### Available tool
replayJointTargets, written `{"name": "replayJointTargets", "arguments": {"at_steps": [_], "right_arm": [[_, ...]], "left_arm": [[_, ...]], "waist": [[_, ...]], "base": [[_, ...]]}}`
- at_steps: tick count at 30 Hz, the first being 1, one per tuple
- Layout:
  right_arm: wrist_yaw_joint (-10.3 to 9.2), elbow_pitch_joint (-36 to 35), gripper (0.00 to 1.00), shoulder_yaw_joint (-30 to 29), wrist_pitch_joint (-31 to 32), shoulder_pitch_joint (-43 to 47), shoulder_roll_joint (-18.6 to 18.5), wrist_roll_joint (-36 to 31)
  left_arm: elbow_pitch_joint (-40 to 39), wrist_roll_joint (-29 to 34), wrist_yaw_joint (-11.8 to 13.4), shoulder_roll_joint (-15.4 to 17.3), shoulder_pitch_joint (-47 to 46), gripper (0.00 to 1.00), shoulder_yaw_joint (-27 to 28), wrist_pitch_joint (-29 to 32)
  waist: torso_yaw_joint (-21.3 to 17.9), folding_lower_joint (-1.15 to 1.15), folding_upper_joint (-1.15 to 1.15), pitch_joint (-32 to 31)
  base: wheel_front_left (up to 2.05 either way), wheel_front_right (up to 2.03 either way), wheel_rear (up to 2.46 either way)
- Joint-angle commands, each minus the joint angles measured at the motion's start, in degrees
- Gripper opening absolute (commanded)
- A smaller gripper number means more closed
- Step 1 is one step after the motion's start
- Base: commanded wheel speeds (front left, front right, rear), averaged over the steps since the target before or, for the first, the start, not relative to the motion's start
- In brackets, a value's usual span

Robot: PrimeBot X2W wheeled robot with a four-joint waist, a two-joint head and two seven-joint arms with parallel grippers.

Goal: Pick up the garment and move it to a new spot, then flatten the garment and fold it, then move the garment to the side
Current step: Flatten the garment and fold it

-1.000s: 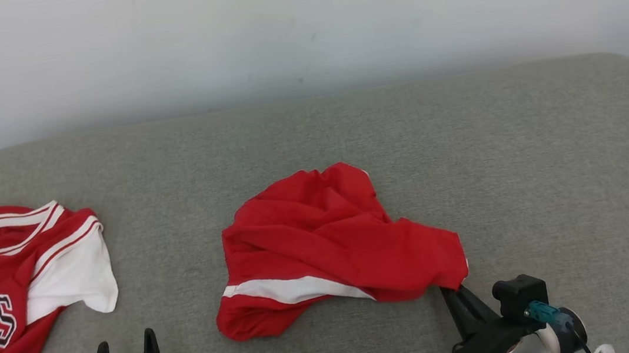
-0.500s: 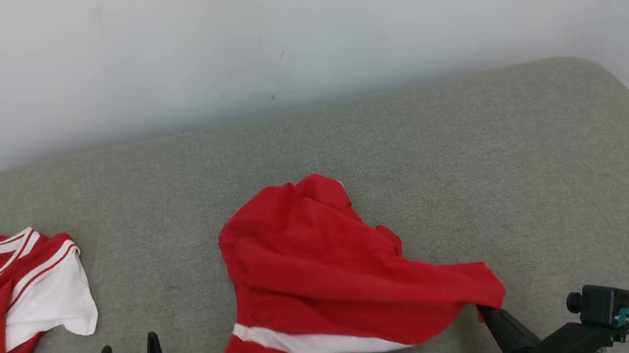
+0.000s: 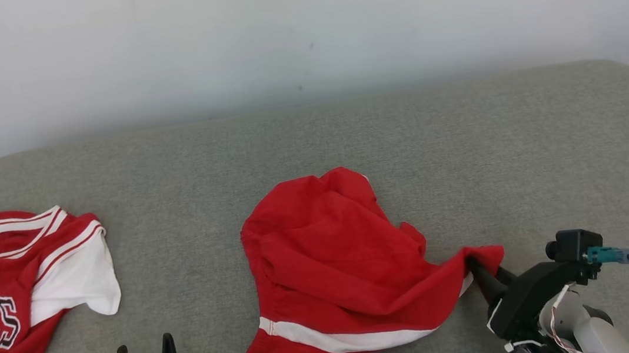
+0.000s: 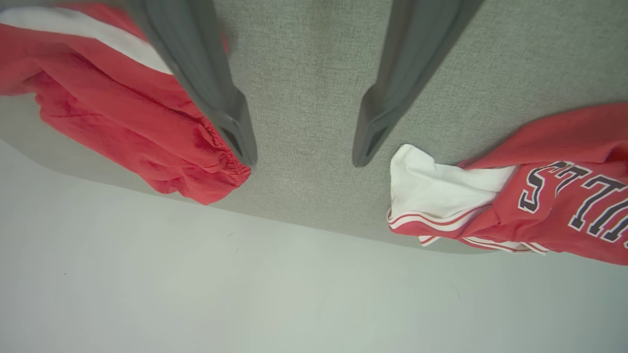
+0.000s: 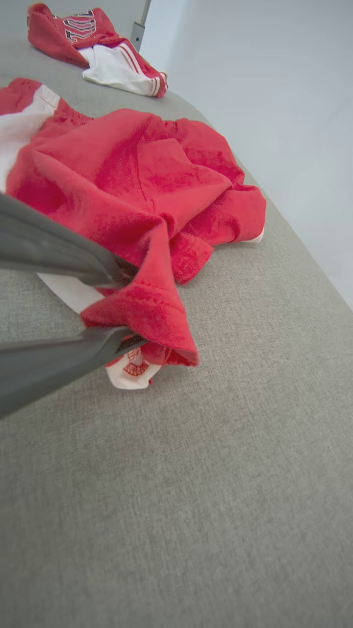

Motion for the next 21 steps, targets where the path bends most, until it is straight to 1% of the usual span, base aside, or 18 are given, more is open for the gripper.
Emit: {"name": "replayJointTargets", "arguments": {"at_steps": [1, 4, 7, 12, 20, 21], "right_arm": [[-0.13, 1.2, 1.0, -0.06, -0.6, -1.02, -0.03, -0.87], [-0.13, 4.67, 1.0, 0.13, -2.22, -3.69, -0.06, -2.93], [-0.13, 7.05, 1.0, 0.4, -3.82, -5.78, -0.05, -3.41], [-0.13, 11.01, 1.0, 1.1, -5.83, -9.68, -0.05, -4.65], [-0.13, 17.51, 1.0, 1.27, -12.13, -15.75, -0.06, -8.99], [-0.13, 17.51, 1.0, 1.27, -12.13, -15.75, -0.06, -8.99]], "left_arm": [[0.16, -0.16, -0.14, 0.02, -0.34, 1.0, -0.09, -0.06], [0.35, -0.22, -0.1, 0.02, -0.5, 1.0, -0.3, -0.06], [0.37, -0.24, -0.05, 0.01, -0.37, 1.0, -0.09, -0.06], [0.27, -0.35, 0.06, 0.01, -0.76, 1.0, 0.24, -0.06], [0.72, -0.77, 0.44, 0.01, -2.5, 1.0, -0.17, -0.06], [0.72, -0.77, 0.44, 0.01, -2.5, 1.0, -0.17, -0.06]], "waist": [[1.05, 0.0, 0.0, 0.25], [1.89, 0.0, 0.0, 0.35], [2.17, 0.0, 0.0, 0.41], [1.98, 0.0, 0.0, 1.09], [1.33, 0.0, 0.0, 2.21], [1.33, 0.0, 0.0, 2.21]], "base": [[0.0, 0.0, 0.0], [0.0, 0.0, 0.0], [0.0, 0.0, 0.0], [0.0, 0.0, 0.0], [0.0, 0.0, 0.0], [0.0, 0.0, 0.0]]}}
